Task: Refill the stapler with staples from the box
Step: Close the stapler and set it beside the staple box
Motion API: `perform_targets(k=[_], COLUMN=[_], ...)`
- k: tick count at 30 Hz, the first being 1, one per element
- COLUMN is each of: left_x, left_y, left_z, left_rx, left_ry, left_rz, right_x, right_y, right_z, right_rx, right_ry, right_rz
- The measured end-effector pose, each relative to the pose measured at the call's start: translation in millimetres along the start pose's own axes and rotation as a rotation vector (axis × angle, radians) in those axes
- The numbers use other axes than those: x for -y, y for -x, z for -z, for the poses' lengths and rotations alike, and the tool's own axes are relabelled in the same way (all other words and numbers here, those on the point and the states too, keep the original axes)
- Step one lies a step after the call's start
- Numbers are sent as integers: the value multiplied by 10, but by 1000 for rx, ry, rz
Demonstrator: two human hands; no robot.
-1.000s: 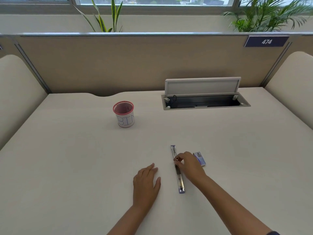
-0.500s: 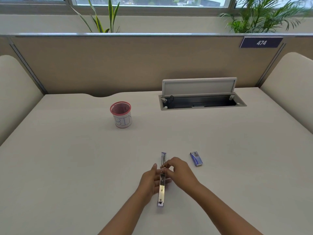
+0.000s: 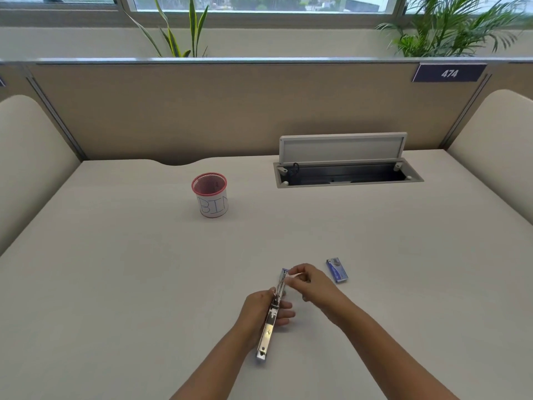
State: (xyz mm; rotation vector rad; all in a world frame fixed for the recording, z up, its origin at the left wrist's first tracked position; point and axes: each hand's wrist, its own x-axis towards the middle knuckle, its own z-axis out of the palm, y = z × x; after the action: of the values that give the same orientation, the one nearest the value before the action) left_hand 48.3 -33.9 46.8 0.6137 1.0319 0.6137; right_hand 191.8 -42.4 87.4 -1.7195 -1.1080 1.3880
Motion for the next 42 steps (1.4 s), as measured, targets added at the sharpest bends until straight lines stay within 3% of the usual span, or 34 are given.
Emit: perform_targets(k=[4, 17, 32, 42], left_x=[14, 38, 64, 66], left_y=[2, 41, 11, 34], left_z=[-15, -22, -2, -12], left_rx=[-48, -46, -52, -35], left_ry=[-44, -99, -106, -145], left_rz=[-12, -66, -50, -75], right_x=[-4, -39, -107, -182], right_y=[-33, 12, -30, -126], right_z=[30, 54, -40, -109], right_rx=[-34, -2, -166, -208], right_ry=[-354, -432, -230, 128], right_rz=[-136, -51, 44, 159])
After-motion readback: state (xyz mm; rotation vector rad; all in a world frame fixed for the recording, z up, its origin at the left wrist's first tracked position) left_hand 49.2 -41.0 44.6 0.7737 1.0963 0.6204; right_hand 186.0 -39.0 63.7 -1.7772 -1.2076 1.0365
